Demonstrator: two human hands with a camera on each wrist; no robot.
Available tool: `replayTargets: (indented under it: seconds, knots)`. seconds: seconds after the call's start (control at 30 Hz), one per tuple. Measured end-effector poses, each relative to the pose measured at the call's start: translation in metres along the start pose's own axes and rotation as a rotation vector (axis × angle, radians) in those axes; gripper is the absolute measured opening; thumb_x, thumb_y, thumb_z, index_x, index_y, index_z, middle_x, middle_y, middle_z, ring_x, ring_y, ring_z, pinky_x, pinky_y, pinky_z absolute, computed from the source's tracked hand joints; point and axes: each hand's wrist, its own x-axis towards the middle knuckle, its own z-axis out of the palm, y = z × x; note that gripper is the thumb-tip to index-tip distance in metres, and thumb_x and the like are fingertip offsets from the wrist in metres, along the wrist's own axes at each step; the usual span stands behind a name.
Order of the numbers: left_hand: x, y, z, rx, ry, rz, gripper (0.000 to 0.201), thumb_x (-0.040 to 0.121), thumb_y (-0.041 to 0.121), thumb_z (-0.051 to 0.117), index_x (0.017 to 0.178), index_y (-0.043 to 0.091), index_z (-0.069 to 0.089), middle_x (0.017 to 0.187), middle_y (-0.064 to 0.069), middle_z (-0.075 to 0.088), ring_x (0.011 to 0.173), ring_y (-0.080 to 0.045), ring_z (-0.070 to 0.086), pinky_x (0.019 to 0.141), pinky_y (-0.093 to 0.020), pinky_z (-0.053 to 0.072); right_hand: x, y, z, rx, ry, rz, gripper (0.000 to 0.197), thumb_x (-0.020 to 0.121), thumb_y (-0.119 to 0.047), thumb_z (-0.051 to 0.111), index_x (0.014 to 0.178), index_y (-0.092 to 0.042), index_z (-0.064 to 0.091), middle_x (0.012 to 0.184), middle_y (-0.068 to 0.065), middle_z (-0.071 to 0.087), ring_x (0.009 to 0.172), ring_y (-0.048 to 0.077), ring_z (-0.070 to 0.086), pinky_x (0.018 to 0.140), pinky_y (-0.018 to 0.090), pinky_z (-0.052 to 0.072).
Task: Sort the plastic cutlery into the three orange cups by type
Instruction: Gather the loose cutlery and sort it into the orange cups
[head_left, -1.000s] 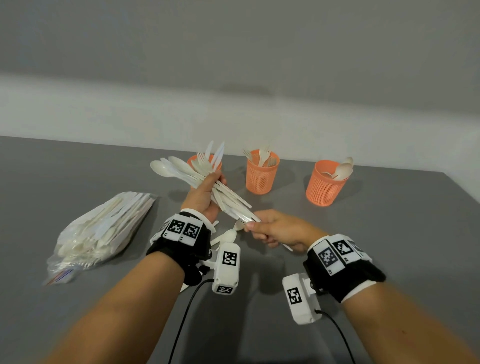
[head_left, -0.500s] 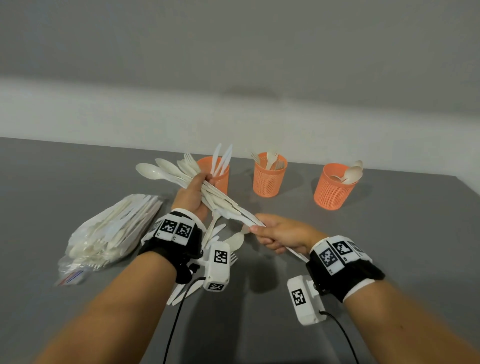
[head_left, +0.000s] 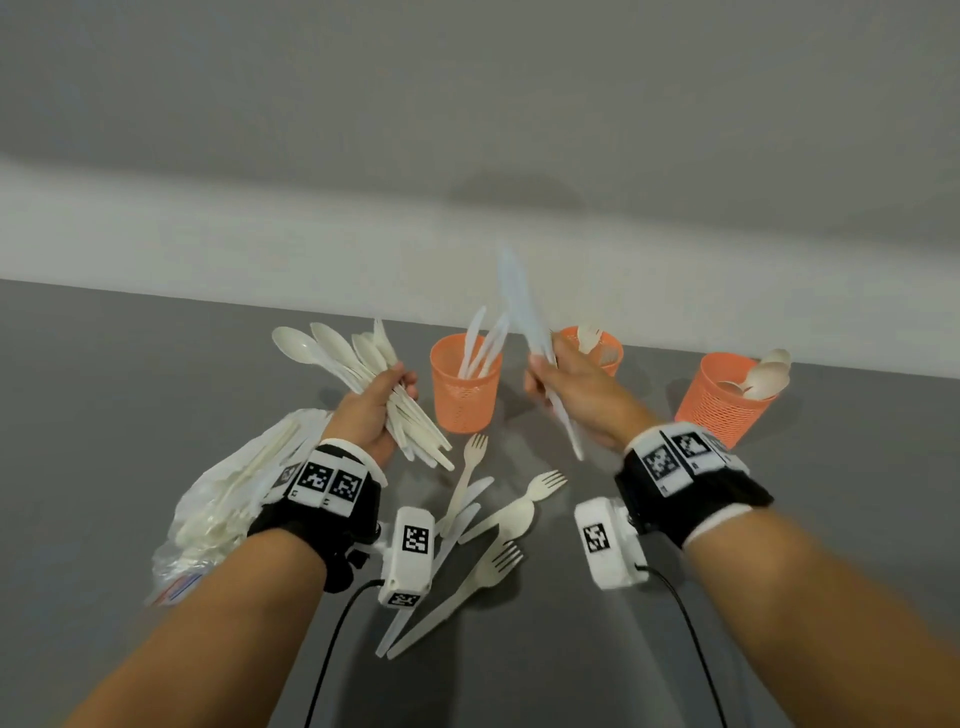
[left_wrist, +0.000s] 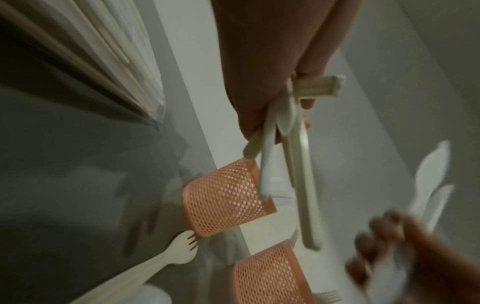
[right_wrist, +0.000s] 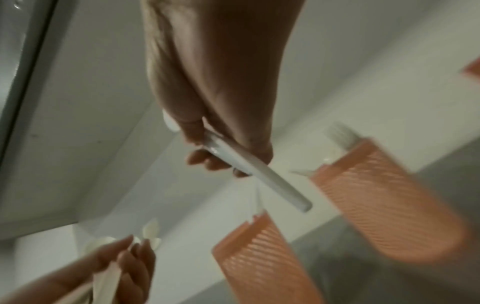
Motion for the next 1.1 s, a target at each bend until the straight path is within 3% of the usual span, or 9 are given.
replayTargets:
  seconds: [0.17,0.4,0.47,0.53,0.67,0.8,0.87,1.0,1.1]
  knots:
    - [0.006,-0.001,-0.001,0.063,-0.137,-0.099,0.017,0.094,0.013,0.047,0.082,0.006,0.056,0.055,0.001,0.062,0.049,-0.006,0.060,0.050,-0.018,0.052,0.068,-0.034,0.032,0.132,0.269,-0.234,0.010,0.100,-0.019,0.031,0.099,-0.013,0.039,0.076,-0.004,0.049,0.072,0.007,0.048,0.069,0.008,0.042]
    - [0.011,-0.002,-0.003,0.117,-0.233,-0.142,0.024,0.094,0.010,0.043,0.072,0.008,0.053,0.049,0.002,0.055,0.046,-0.008,0.054,0.054,-0.020,0.050,0.115,-0.003,0.051,0.138,0.313,-0.089,0.012,0.096,-0.013,0.038,0.107,-0.012,0.043,0.099,-0.002,0.053,0.103,0.019,0.054,0.095,0.031,0.042]
    - [0.011,-0.001,0.000,0.102,-0.229,-0.139,0.025,0.095,0.010,0.044,0.072,0.009,0.053,0.049,0.002,0.055,0.044,-0.008,0.054,0.053,-0.020,0.050,0.118,0.004,0.050,0.107,0.295,-0.005,0.024,0.093,-0.012,0.047,0.116,-0.008,0.044,0.104,0.002,0.052,0.103,0.022,0.053,0.092,0.034,0.043]
    - [0.011,-0.003,0.003,0.091,-0.230,-0.128,0.022,0.094,0.009,0.046,0.074,0.009,0.053,0.050,0.002,0.055,0.044,-0.008,0.053,0.053,-0.020,0.049,0.115,0.006,0.046,0.058,0.323,-0.044,0.039,0.091,-0.009,0.052,0.128,-0.008,0.040,0.112,0.005,0.051,0.108,0.019,0.051,0.094,0.030,0.041]
    - [0.017,-0.011,0.007,0.160,-0.189,-0.127,0.022,0.092,0.013,0.051,0.072,0.006,0.052,0.048,0.000,0.053,0.044,-0.011,0.053,0.050,-0.021,0.050,0.094,-0.009,0.038,-0.160,0.517,-0.373,0.050,0.082,0.002,0.056,0.130,-0.004,0.041,0.121,0.006,0.043,0.112,0.011,0.043,0.093,0.009,0.034]
    - [0.018,-0.015,0.017,0.123,-0.190,-0.106,0.024,0.094,0.018,0.049,0.076,0.003,0.055,0.054,-0.002,0.062,0.050,-0.012,0.062,0.052,-0.022,0.052,0.054,-0.027,0.046,-0.219,0.194,-0.367,0.009,0.079,-0.001,0.063,0.087,-0.006,0.063,0.083,-0.004,0.060,0.074,0.002,0.054,0.069,0.016,0.043]
    - [0.019,-0.014,0.021,0.086,-0.190,-0.120,0.027,0.096,0.020,0.046,0.085,-0.001,0.059,0.070,-0.009,0.069,0.064,-0.017,0.069,0.060,-0.025,0.056,0.034,-0.024,0.050,-0.270,-0.023,-0.248,0.012,0.078,-0.012,0.071,0.070,-0.008,0.062,0.063,-0.013,0.058,0.059,-0.001,0.050,0.062,0.015,0.040]
    - [0.017,-0.015,0.026,0.075,-0.122,-0.201,0.027,0.096,0.019,0.044,0.078,0.003,0.055,0.074,-0.012,0.057,0.059,-0.019,0.066,0.055,-0.027,0.056,0.008,-0.016,0.057,-0.496,-0.195,-0.200,0.035,0.066,-0.033,0.080,0.082,-0.008,0.062,0.069,0.000,0.052,0.063,0.011,0.047,0.060,0.030,0.041]
    - [0.011,-0.016,0.033,0.051,-0.124,-0.228,0.021,0.095,0.014,0.047,0.082,0.002,0.059,0.071,-0.009,0.065,0.060,-0.016,0.068,0.057,-0.026,0.058,-0.002,-0.011,0.061,-0.718,-0.108,-0.233,0.033,0.074,-0.033,0.071,0.094,-0.012,0.056,0.074,-0.003,0.053,0.069,0.015,0.051,0.060,0.032,0.041]
